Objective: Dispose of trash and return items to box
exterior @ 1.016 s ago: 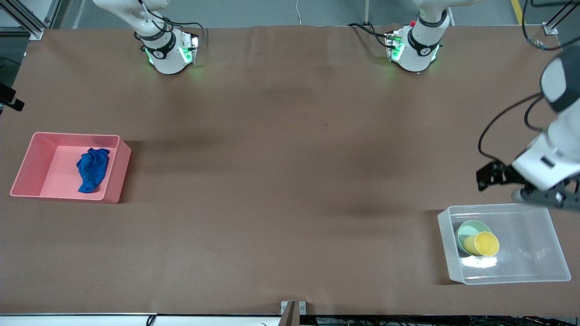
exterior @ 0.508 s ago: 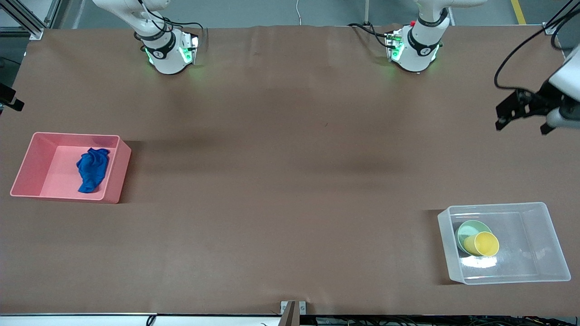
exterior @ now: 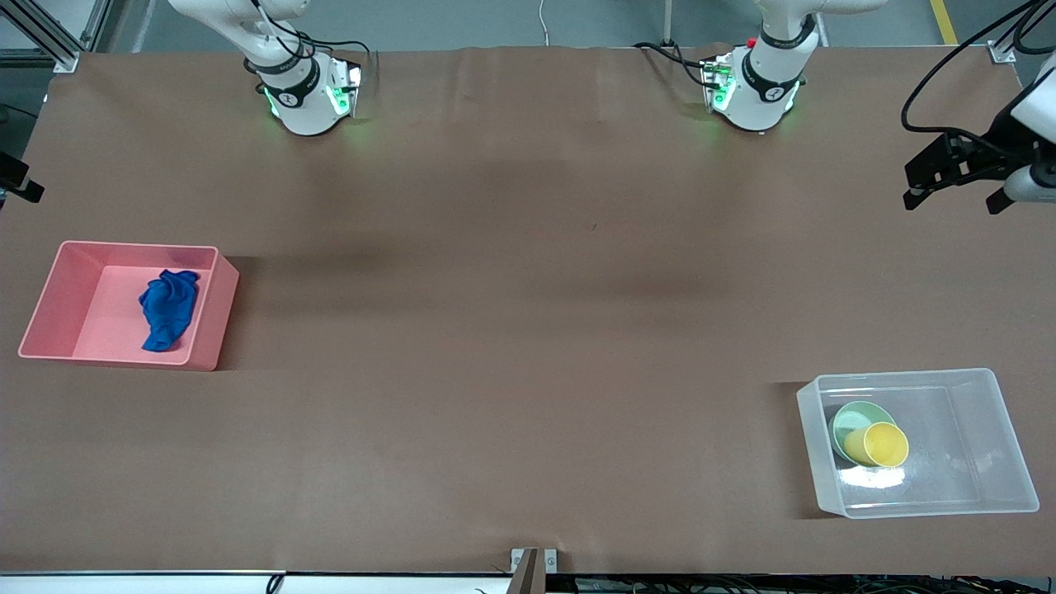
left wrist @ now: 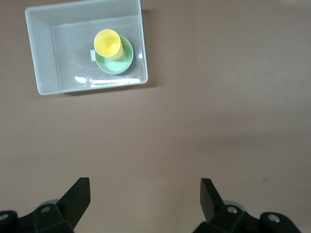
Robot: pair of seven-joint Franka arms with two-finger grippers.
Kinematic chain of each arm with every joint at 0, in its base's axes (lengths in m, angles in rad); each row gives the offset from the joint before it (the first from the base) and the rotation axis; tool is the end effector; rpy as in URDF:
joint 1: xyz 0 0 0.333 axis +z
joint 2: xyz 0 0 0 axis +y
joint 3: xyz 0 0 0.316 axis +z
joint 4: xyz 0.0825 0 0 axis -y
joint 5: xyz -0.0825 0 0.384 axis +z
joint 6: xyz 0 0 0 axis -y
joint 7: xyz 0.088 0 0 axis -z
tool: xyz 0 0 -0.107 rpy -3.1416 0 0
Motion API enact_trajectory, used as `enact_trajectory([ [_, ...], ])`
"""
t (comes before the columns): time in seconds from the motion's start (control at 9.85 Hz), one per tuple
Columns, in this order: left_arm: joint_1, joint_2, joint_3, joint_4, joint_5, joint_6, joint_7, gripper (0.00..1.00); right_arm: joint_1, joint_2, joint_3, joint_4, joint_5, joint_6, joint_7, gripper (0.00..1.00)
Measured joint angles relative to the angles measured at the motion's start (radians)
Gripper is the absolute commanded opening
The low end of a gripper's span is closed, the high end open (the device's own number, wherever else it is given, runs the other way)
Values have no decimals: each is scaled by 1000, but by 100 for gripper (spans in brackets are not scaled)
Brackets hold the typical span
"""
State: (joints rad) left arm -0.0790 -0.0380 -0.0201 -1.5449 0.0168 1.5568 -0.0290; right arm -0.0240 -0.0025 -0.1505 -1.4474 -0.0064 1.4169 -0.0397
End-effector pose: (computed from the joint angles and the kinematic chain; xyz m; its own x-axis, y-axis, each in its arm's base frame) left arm 0.5391 -0.0520 0.6563 0.9963 -0.0697 0.0504 -0.0690 -0.9975 -0.0161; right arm 0.5290 -0.0942 0.6698 0.9904 -0.1353 -0.0282 -0.1352 -0.9908 0.0049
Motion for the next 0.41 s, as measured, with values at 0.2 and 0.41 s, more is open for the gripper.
enact_trajectory([
  [0.2,0,10,-6,-2,0,-9,-25,100,0,0,0,0,0,0,0,100],
  [0.41,-1,13,-12,-4,0,-11,-32,100,0,0,0,0,0,0,0,100],
])
